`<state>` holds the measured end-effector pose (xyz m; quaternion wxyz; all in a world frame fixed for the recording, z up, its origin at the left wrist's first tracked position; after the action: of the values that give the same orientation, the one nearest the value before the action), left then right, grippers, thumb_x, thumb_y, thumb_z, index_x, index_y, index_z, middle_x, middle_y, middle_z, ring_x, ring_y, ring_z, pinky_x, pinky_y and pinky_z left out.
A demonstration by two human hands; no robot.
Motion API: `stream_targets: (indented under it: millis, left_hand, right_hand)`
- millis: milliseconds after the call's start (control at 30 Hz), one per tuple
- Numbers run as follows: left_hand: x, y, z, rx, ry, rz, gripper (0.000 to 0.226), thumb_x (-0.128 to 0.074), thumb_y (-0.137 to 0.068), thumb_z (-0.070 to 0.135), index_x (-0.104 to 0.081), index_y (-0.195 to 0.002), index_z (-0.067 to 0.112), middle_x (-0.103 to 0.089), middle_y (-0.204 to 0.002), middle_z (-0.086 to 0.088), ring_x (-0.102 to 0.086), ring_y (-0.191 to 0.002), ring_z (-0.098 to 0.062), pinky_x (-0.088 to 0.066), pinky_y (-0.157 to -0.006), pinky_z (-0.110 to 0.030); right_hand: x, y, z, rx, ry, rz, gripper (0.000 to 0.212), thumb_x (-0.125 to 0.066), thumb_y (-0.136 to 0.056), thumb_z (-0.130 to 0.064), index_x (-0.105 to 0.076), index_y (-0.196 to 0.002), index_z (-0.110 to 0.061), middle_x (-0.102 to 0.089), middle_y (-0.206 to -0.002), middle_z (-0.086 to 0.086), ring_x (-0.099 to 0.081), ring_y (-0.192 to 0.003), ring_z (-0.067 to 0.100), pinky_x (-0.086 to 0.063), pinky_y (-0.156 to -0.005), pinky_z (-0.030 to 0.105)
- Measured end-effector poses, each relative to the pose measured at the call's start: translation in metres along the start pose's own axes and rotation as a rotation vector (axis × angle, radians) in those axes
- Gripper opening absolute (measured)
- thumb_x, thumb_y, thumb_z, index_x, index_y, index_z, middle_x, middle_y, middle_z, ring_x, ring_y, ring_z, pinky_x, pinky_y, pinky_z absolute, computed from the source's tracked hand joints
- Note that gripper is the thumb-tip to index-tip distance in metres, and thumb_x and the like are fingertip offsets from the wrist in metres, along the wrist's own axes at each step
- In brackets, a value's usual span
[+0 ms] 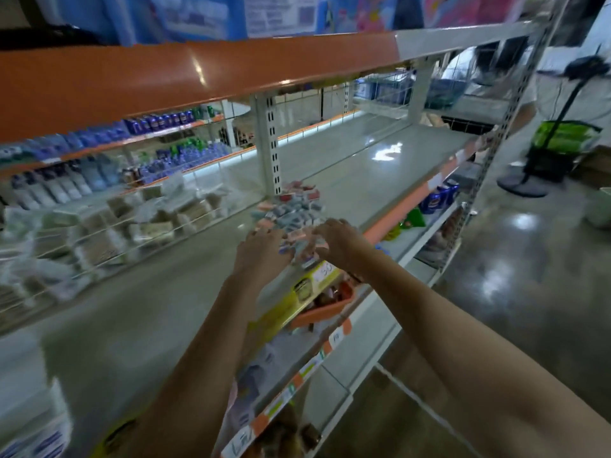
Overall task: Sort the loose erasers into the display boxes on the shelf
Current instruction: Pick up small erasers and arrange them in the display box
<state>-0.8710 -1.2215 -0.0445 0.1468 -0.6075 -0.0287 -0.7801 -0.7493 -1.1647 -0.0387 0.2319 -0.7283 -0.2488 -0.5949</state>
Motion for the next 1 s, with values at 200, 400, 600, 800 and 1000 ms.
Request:
stream_targets:
  millis: [200, 400, 600, 800, 1000]
  left_hand:
    - [-0.021, -0.089, 0.001, 0.022, 0.016, -0.005, 0.043, -0.057, -0.088, 0.043, -0.056, -0.123, 0.018, -0.052, -0.130, -0.012, -0.049, -0.118, -0.032, -0.042, -0.095, -0.039]
    - [-0.023, -0.164, -0.012, 0.088, -0.060, 0.026, 0.040, -0.051, -0.093, 0.027, -0.051, -0.130, 0.013, -0.055, -0.126, -0.014, -0.050, -0.116, -0.032, -0.040, -0.096, -0.040]
    - [-0.042, -0.209, -0.023, 0.143, -0.105, 0.015, 0.027, -0.056, -0.091, 0.026, -0.062, -0.116, 0.019, -0.064, -0.109, -0.008, -0.060, -0.098, -0.025, -0.049, -0.082, -0.037]
    - [-0.059, -0.229, -0.036, 0.216, -0.090, -0.001, 0.024, -0.061, -0.088, 0.022, -0.065, -0.112, 0.023, -0.067, -0.108, -0.002, -0.060, -0.099, -0.021, -0.049, -0.085, -0.036]
    - [-0.061, -0.233, -0.037, 0.285, -0.043, 0.038, 0.018, -0.062, -0.086, 0.018, -0.068, -0.103, 0.017, -0.069, -0.100, -0.002, -0.061, -0.096, -0.023, -0.048, -0.083, -0.036]
  right_hand:
    - [-0.006, -0.075, 0.075, -0.048, -0.045, 0.006, 0.046, -0.055, -0.090, -0.029, -0.049, -0.132, -0.012, -0.047, -0.133, 0.013, -0.044, -0.123, 0.032, -0.036, -0.104, 0.037]
    - [-0.014, -0.145, 0.109, -0.010, -0.056, -0.041, 0.043, -0.052, -0.092, -0.026, -0.049, -0.132, -0.013, -0.048, -0.135, 0.011, -0.043, -0.124, 0.028, -0.035, -0.104, 0.037]
    - [-0.029, -0.199, 0.120, 0.070, -0.047, -0.084, 0.042, -0.052, -0.091, -0.022, -0.048, -0.131, -0.011, -0.049, -0.129, 0.013, -0.047, -0.119, 0.027, -0.041, -0.097, 0.036]
    - [-0.040, -0.239, 0.115, 0.238, -0.093, -0.113, 0.036, -0.051, -0.091, -0.024, -0.054, -0.122, -0.006, -0.051, -0.120, 0.015, -0.051, -0.110, 0.032, -0.045, -0.093, 0.039]
    - [-0.045, -0.249, 0.111, 0.424, -0.071, -0.035, 0.052, -0.056, -0.089, -0.038, -0.046, -0.132, -0.010, -0.050, -0.123, 0.010, -0.049, -0.111, 0.024, -0.045, -0.093, 0.035]
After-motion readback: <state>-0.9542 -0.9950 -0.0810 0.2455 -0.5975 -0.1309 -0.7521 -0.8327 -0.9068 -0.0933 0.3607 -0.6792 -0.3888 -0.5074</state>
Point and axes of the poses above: each hand's wrist, its own y-axis away from the middle knuckle, its own x-axis out of the back of the hand, z = x × y, the point moved 9 cm from there along -y, towards the middle knuckle
